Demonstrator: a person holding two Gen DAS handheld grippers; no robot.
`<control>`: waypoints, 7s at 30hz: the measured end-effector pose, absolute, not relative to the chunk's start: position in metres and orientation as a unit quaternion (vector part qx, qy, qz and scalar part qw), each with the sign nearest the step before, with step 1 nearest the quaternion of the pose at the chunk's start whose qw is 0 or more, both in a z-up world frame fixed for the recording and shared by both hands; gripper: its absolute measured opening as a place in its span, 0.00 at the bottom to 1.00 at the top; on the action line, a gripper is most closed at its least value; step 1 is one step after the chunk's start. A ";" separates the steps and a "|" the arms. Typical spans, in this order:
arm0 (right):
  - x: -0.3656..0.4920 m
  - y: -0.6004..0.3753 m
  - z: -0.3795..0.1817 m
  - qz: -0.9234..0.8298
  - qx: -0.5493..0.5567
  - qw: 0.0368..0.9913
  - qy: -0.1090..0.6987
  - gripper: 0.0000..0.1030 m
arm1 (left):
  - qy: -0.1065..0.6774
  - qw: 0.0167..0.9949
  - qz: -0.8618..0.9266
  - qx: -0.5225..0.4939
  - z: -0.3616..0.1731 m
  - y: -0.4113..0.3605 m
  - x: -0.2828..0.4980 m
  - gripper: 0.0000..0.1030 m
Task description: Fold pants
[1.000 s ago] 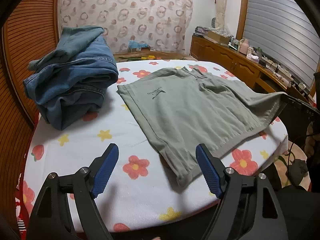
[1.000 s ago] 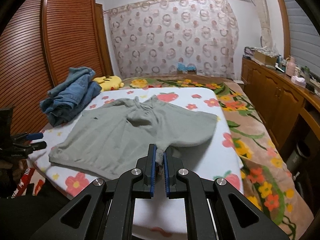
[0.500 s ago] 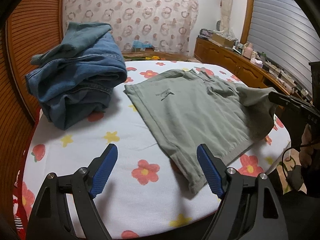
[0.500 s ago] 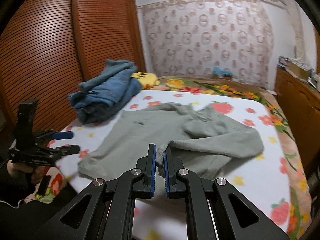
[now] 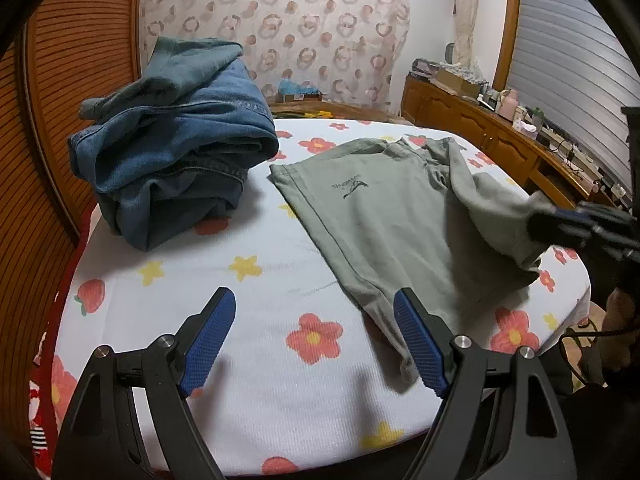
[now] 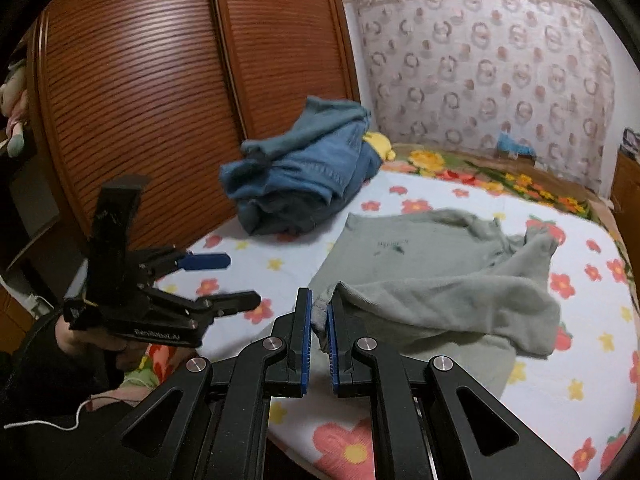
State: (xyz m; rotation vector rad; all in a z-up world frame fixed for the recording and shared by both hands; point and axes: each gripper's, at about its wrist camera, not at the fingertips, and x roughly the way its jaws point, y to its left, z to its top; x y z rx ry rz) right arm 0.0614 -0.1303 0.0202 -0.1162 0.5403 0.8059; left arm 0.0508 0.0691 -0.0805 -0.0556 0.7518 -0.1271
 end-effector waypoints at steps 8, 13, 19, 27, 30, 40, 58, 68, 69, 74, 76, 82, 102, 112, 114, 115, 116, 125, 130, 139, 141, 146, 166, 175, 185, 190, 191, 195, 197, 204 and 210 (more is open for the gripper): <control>0.074 -0.160 0.014 0.350 -0.048 0.899 0.259 0.28 | 0.370 0.926 -0.070 -0.022 -0.081 0.060 0.052 0.80; 0.081 -0.187 0.016 0.307 -0.050 0.920 0.238 0.36 | 0.367 0.927 -0.080 -0.012 -0.076 0.050 0.056 0.80; 0.093 -0.203 0.003 0.264 -0.049 0.931 0.247 0.37 | 0.360 0.928 -0.095 -0.002 -0.071 0.035 0.063 0.80; 0.114 -0.205 -0.012 0.218 -0.033 0.935 0.278 0.37 | 0.368 0.922 -0.119 0.014 -0.076 0.015 0.073 0.80; 0.116 -0.206 -0.017 0.207 -0.036 0.934 0.288 0.37 | 0.374 0.918 -0.132 0.017 -0.080 0.008 0.074 0.76; 0.127 -0.202 -0.020 0.187 -0.029 0.932 0.308 0.37 | 0.396 0.908 -0.136 0.021 -0.091 -0.002 0.081 0.53; 0.128 -0.202 -0.027 0.169 -0.042 0.936 0.307 0.37 | 0.409 0.897 -0.157 0.057 -0.093 -0.023 0.081 0.27; 0.144 -0.205 -0.013 0.174 -0.058 0.929 0.322 0.37 | 0.414 0.895 -0.159 0.040 -0.099 -0.018 0.083 0.27; 0.147 -0.203 -0.011 0.177 -0.065 0.927 0.324 0.37 | 0.414 0.895 -0.159 0.038 -0.099 -0.017 0.083 0.27; 0.165 -0.194 -0.012 0.189 -0.096 0.915 0.343 0.37 | 0.411 0.897 -0.159 0.031 -0.097 -0.014 0.083 0.27; 0.170 -0.192 -0.013 0.192 -0.106 0.910 0.352 0.37 | 0.410 0.898 -0.159 0.031 -0.096 -0.013 0.082 0.27; 0.178 -0.191 -0.011 0.203 -0.114 0.902 0.365 0.37 | 0.409 0.898 -0.160 0.028 -0.097 -0.012 0.083 0.27; 0.179 -0.207 0.025 0.240 -0.088 0.908 0.331 0.04 | 0.380 0.905 -0.190 0.030 -0.076 -0.021 0.076 0.10; 0.173 -0.189 0.052 0.241 -0.119 0.916 0.296 0.04 | 0.349 0.917 -0.195 0.012 -0.050 -0.007 0.060 0.03; 0.175 -0.184 0.057 0.246 -0.126 0.916 0.292 0.04 | 0.343 0.919 -0.192 0.006 -0.046 -0.001 0.056 0.03; 0.176 -0.180 0.060 0.248 -0.129 0.916 0.289 0.04 | 0.342 0.920 -0.190 0.005 -0.046 0.001 0.054 0.02; 0.177 -0.177 0.062 0.251 -0.131 0.915 0.286 0.04 | 0.343 0.920 -0.189 0.006 -0.046 0.002 0.053 0.02; 0.178 -0.163 0.059 0.250 -0.158 0.913 0.282 0.04 | 0.382 0.907 -0.175 -0.006 -0.076 0.009 0.067 0.30; 0.183 -0.169 0.064 0.241 -0.153 0.915 0.285 0.04 | 0.390 0.902 -0.186 -0.006 -0.086 0.001 0.073 0.36; 0.182 -0.177 0.065 0.244 -0.137 0.919 0.279 0.04 | 0.389 0.899 -0.202 -0.006 -0.089 -0.008 0.077 0.05; 0.182 -0.176 0.067 0.247 -0.133 0.920 0.275 0.04 | 0.364 0.910 -0.200 -0.006 -0.074 -0.006 0.065 0.05; 0.184 -0.165 0.073 0.260 -0.128 0.920 0.262 0.04 | 0.343 0.918 -0.199 -0.008 -0.046 0.004 0.048 0.05; 0.193 -0.121 0.042 0.292 -0.141 0.900 0.290 0.16 | 0.403 0.902 -0.153 -0.028 -0.094 0.035 0.049 0.05; 0.143 -0.154 0.023 0.299 -0.111 0.901 0.295 0.16 | 0.406 0.901 -0.149 -0.027 -0.099 0.033 0.050 0.05; 0.095 -0.171 -0.003 0.284 -0.116 0.903 0.299 0.31 | 0.407 0.901 -0.145 -0.025 -0.101 0.033 0.052 0.05; 0.086 -0.172 -0.009 0.281 -0.110 0.903 0.306 0.31 | 0.407 0.901 -0.145 -0.024 -0.101 0.033 0.052 0.05; 0.084 -0.172 -0.010 0.279 -0.113 0.903 0.307 0.31 | 0.407 0.901 -0.145 -0.024 -0.101 0.033 0.052 0.05; 0.079 -0.172 -0.015 0.275 -0.119 0.901 0.313 0.31 | 0.408 0.901 -0.144 -0.023 -0.101 0.033 0.051 0.05; 0.077 -0.170 -0.016 0.274 -0.124 0.901 0.313 0.31 | 0.408 0.901 -0.143 -0.024 -0.101 0.033 0.051 0.05; 0.078 -0.159 -0.021 0.271 -0.141 0.897 0.319 0.31 | 0.408 0.901 -0.144 -0.023 -0.101 0.032 0.051 0.05; 0.069 -0.164 -0.017 0.281 -0.137 0.899 0.308 0.10 | 0.408 0.901 -0.144 -0.023 -0.101 0.032 0.052 0.05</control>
